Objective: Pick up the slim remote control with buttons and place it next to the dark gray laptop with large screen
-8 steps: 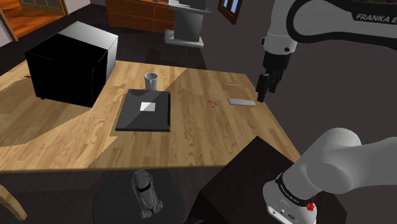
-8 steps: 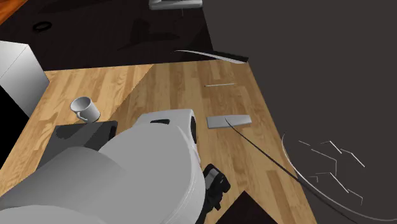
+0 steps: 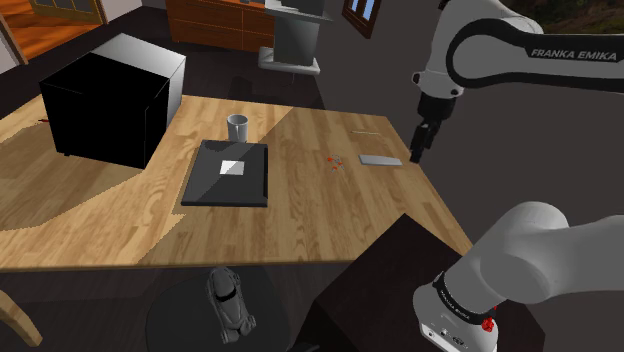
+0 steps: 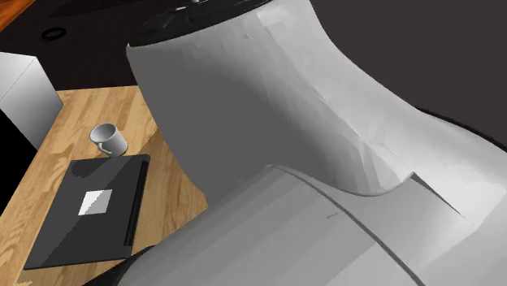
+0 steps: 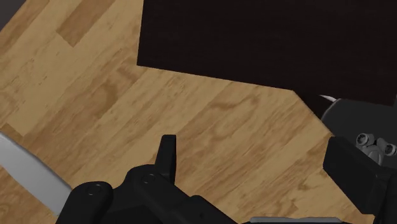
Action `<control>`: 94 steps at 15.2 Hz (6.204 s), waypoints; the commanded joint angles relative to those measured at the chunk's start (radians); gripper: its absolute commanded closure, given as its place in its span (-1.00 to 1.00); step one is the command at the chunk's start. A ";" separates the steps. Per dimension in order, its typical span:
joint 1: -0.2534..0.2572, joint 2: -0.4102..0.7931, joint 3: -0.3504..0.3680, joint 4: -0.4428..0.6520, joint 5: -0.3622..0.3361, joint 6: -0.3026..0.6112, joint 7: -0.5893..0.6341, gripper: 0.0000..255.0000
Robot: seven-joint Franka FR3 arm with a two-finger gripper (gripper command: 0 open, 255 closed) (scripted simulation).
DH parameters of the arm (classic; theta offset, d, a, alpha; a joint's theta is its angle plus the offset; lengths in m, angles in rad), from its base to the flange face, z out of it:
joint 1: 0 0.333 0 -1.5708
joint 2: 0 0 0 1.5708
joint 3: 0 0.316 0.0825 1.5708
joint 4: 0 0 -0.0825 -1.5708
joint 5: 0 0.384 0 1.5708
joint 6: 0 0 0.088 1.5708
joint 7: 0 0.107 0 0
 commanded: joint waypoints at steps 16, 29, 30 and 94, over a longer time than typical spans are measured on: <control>0.013 0.427 -0.457 0.041 -0.133 0.530 -0.653 -1.00; -0.065 1.073 -0.490 0.404 0.434 0.740 -1.402 -1.00; -0.094 1.115 -0.466 0.444 0.465 0.738 -1.444 -1.00; -0.006 1.147 -0.350 0.519 0.485 0.720 -1.408 1.00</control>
